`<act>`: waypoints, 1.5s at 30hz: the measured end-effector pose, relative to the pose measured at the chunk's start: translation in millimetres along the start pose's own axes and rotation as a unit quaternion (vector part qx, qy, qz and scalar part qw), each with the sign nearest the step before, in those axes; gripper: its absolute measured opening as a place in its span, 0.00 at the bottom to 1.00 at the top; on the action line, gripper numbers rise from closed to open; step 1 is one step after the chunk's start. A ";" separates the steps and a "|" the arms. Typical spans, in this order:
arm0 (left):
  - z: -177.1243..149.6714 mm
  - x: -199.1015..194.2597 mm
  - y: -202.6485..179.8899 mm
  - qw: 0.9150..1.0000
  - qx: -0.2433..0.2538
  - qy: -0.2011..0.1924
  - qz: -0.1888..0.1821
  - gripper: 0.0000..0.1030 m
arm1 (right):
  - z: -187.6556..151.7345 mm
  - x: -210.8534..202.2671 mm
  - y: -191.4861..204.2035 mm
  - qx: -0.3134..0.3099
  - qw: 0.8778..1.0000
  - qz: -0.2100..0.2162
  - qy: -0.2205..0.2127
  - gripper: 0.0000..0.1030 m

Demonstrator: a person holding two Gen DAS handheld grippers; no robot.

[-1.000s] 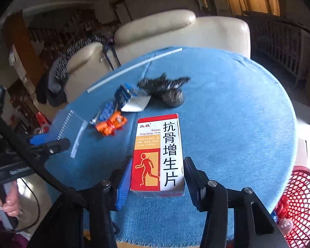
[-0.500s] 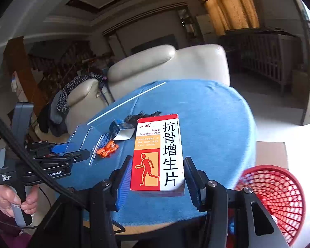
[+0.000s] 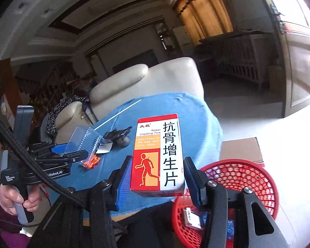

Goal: Collect trash
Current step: 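Carry the tray and box to the wastebasket and open both tools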

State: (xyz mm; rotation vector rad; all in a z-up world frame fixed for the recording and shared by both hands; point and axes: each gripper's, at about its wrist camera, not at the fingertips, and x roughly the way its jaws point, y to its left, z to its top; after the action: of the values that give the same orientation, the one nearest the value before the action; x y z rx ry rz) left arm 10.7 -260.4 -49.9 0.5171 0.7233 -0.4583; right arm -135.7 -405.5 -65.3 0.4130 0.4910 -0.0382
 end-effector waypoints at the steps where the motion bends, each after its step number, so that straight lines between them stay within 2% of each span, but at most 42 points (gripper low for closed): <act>1: 2.2 -0.2 -4.5 1.000 0.005 -0.003 -0.002 0.49 | -1.0 -4.8 -4.2 0.003 1.000 -0.006 -0.003 0.50; 13: 21.5 4.4 -47.7 0.998 0.056 -0.015 -0.028 0.49 | 9.9 -46.2 -45.6 0.028 0.996 -0.066 -0.048 0.50; 21: 33.4 6.6 -74.0 0.996 0.082 -0.016 -0.039 0.49 | 12.2 -58.7 -66.9 0.049 0.993 -0.086 -0.062 0.50; 33: 44.4 15.9 -104.3 0.993 0.109 -0.008 -0.054 0.49 | 4.6 -63.6 -87.3 0.073 0.991 -0.098 -0.061 0.50; 45: 43.2 28.1 -130.1 0.988 0.131 0.007 -0.085 0.49 | -6.8 -50.9 -105.9 0.099 0.989 -0.107 -0.033 0.51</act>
State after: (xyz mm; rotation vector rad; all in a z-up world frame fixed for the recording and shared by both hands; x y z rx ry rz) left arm -21.6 -393.4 -79.4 0.7088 0.7271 -0.7163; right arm -197.9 -503.0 -86.9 0.5504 0.4668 -0.3098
